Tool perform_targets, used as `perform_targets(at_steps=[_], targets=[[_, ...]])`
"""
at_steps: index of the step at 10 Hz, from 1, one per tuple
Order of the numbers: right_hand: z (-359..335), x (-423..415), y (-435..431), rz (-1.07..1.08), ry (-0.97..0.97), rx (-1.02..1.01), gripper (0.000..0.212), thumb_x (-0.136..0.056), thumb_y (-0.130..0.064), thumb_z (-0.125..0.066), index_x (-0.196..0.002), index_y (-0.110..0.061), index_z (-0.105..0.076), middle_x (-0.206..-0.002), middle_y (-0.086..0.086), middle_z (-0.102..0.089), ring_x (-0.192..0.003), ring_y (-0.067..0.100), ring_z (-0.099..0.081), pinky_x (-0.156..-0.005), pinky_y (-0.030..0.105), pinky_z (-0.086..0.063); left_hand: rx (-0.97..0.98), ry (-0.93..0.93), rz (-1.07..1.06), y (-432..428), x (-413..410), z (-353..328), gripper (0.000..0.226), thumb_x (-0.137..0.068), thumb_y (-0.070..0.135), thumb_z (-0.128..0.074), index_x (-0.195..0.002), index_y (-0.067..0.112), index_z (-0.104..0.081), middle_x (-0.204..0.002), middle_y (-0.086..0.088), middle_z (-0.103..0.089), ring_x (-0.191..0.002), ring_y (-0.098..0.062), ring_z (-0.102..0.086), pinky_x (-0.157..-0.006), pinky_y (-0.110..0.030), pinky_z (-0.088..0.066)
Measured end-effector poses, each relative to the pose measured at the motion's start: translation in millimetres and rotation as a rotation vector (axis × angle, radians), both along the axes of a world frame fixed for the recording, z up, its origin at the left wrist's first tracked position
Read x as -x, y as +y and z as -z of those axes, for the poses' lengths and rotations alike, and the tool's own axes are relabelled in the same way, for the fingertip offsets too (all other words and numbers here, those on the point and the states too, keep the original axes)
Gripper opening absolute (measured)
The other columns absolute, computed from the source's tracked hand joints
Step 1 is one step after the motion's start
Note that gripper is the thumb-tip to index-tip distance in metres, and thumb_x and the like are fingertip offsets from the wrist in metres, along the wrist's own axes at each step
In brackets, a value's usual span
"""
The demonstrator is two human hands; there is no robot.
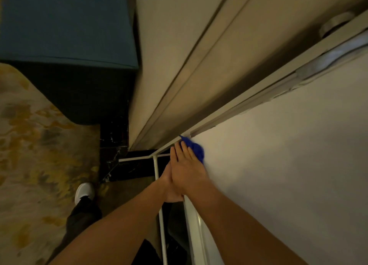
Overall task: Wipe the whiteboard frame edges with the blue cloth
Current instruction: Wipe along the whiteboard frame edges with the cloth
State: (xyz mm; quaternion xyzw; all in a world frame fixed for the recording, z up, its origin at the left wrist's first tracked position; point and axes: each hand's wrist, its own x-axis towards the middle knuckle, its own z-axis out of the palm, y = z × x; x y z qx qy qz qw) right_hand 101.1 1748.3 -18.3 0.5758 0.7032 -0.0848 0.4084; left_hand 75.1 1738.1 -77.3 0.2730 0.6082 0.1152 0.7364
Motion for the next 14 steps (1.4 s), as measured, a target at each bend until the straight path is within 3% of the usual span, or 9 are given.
perform_targets(at_steps=[1, 2, 3, 4, 5, 7, 8, 11, 14], targets=[[3.3, -18.9, 19.9, -0.189, -0.185, 0.019, 0.093, -0.096, -0.042, -0.057, -0.156, -0.02, 0.01, -0.164, 0.016, 0.007, -0.149, 0.039, 0.013, -0.12, 0.052, 0.007, 0.555, -0.593, -0.284, 22.4, 17.0, 8.6, 0.075, -0.091, 0.073, -0.026, -0.139, 0.02, -0.049, -0.139, -0.015, -0.056, -0.127, -0.035, -0.05, -0.087, -0.043, -0.048], [2.4, -39.6, 37.7, -0.348, -0.207, 0.054, 0.08, -0.098, -0.05, -0.045, -0.157, -0.027, 0.003, -0.164, 0.016, -0.007, -0.15, 0.04, 0.005, -0.119, 0.054, 0.008, 0.546, -0.635, -0.412, 42.6, 9.3, 16.6, 0.079, -0.085, 0.081, -0.027, -0.125, 0.022, -0.059, -0.111, -0.011, -0.072, -0.107, -0.03, -0.061, -0.074, -0.042, -0.051], [2.6, -47.4, 52.2, -0.446, -0.262, 0.108, 0.065, -0.098, -0.052, -0.043, -0.154, -0.032, -0.018, -0.162, 0.012, -0.023, -0.149, 0.04, -0.007, -0.116, 0.057, 0.009, 0.5, -0.636, -0.43, 54.6, 4.2, 13.1, 0.08, -0.084, 0.082, -0.028, -0.126, 0.022, -0.06, -0.112, -0.012, -0.073, -0.107, -0.031, -0.065, -0.079, -0.042, -0.055], [1.8, -44.8, 70.5, -0.452, -0.285, 0.122, 0.06, -0.098, -0.051, -0.043, -0.153, -0.034, -0.023, -0.16, 0.008, -0.03, -0.148, 0.041, -0.011, -0.116, 0.059, 0.006, 0.449, -0.614, -0.483, 56.6, -3.0, 17.2, 0.083, -0.088, 0.078, -0.028, -0.139, 0.019, -0.054, -0.134, -0.016, -0.061, -0.121, -0.034, -0.059, -0.101, -0.048, -0.049], [-3.9, -41.0, 93.5, -0.437, -0.297, 0.063, 0.059, -0.098, -0.05, -0.044, -0.151, -0.033, -0.027, -0.154, 0.008, -0.039, -0.145, 0.041, -0.02, -0.116, 0.059, 0.001, 0.428, -0.635, -0.508, 60.7, -4.8, 18.4, 0.084, -0.091, 0.076, -0.025, -0.134, 0.012, -0.058, -0.129, -0.02, -0.065, -0.123, -0.039, -0.057, -0.107, -0.051, -0.044], [-6.4, -27.7, 105.9, -0.266, -0.214, -0.011, 0.039, -0.1, -0.036, -0.046, -0.137, -0.023, -0.042, -0.135, 0.009, -0.055, -0.124, 0.034, -0.048, -0.093, 0.045, -0.035, 0.402, -0.637, -0.471, 61.0, -5.9, 21.9, 0.083, -0.091, 0.074, -0.025, -0.119, 0.007, -0.067, -0.117, -0.02, -0.07, -0.109, -0.036, -0.063, -0.092, -0.045, -0.05], [-18.7, -31.7, 100.7, -0.27, -0.183, -0.061, 0.038, -0.099, -0.033, -0.046, -0.135, -0.019, -0.044, -0.134, 0.012, -0.055, -0.121, 0.032, -0.05, -0.092, 0.042, -0.036, 0.394, -0.64, -0.464, 57.9, -4.5, 21.4, 0.08, -0.092, 0.072, -0.025, -0.116, 0.009, -0.068, -0.102, -0.018, -0.075, -0.1, -0.034, -0.066, -0.09, -0.044, -0.051], [-104.5, -34.6, 62.2, -0.396, -0.174, -0.309, 0.048, -0.097, -0.036, -0.05, -0.14, -0.017, -0.042, -0.139, 0.011, -0.055, -0.134, 0.036, -0.038, -0.117, 0.062, -0.003, 0.458, -0.556, -0.348, 33.2, 30.4, -7.8, 0.102, -0.073, 0.091, -0.03, -0.123, 0.01, -0.067, -0.118, -0.024, -0.069, -0.114, -0.042, -0.064, -0.106, -0.054, -0.044], [-140.0, 24.9, 46.8, -0.197, -0.113, -0.481, 0.065, -0.084, -0.038, -0.07, -0.14, -0.018, -0.043, -0.139, 0.011, -0.054, -0.137, 0.037, -0.036, -0.116, 0.064, 0.001, 0.438, -0.433, -0.096, 39.4, 130.1, -30.4, 0.106, -0.072, 0.093, -0.026, -0.12, 0.008, -0.067, -0.125, -0.026, -0.065, -0.118, -0.044, -0.057, -0.102, -0.059, -0.043]])
